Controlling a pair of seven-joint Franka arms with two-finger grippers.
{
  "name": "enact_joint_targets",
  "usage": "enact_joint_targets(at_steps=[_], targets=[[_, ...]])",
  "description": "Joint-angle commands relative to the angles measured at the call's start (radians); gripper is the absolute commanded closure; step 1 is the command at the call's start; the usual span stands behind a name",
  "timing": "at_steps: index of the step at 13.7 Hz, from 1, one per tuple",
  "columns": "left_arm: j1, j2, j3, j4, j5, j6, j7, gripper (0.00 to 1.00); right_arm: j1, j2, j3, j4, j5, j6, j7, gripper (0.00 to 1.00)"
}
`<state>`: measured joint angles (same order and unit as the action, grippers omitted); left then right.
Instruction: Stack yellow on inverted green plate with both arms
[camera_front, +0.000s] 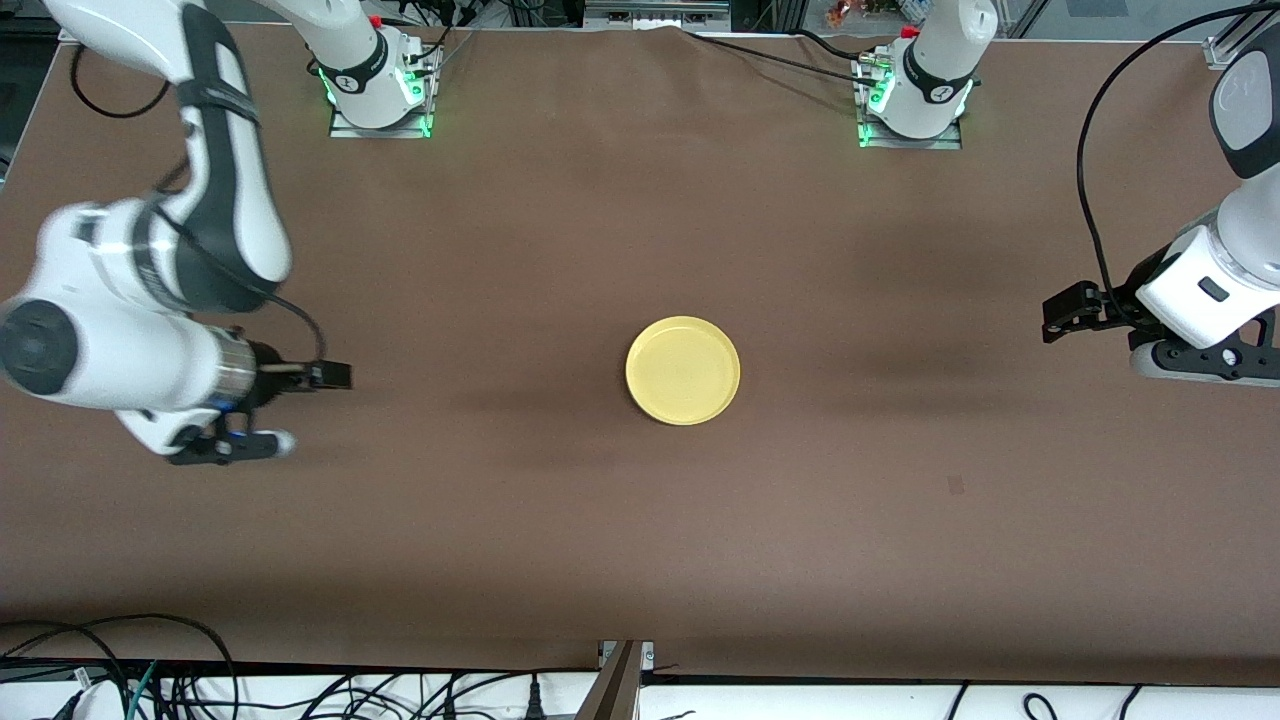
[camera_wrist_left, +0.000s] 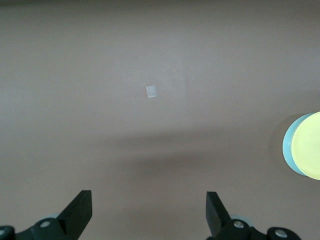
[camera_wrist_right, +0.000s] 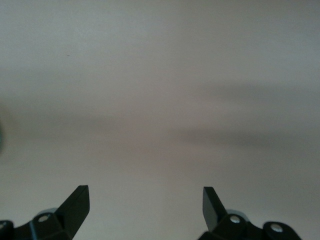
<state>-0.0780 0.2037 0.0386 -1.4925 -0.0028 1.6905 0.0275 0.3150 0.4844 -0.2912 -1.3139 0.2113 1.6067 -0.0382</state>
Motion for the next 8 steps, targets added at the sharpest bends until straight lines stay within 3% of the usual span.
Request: enact_joint_targets(at_steps=[1,3,7,8], targets=[[-0.003,0.008,0.001,0.021,0.023,0.0,0.014,0.0,-0.063,-0.169,0.014,-0.085,-0.053,-0.072,-0.019,0.0],[-0.003,0.008,0.001,0.021,0.023,0.0,0.014,0.0,-0.073,-0.26,0.014,-0.097,-0.181,-0.088,-0.019,0.0],[-0.005,0.008,0.001,0.021,0.023,0.0,0.014,0.0,-0.112,-0.381,0.02,-0.176,-0.199,-0.088,-0.022,0.0],[-0.005,0.008,0.001,0.021,0.023,-0.002,0.014,0.0,-0.138,-0.404,0.047,-0.188,-0.201,-0.105,-0.022,0.0]])
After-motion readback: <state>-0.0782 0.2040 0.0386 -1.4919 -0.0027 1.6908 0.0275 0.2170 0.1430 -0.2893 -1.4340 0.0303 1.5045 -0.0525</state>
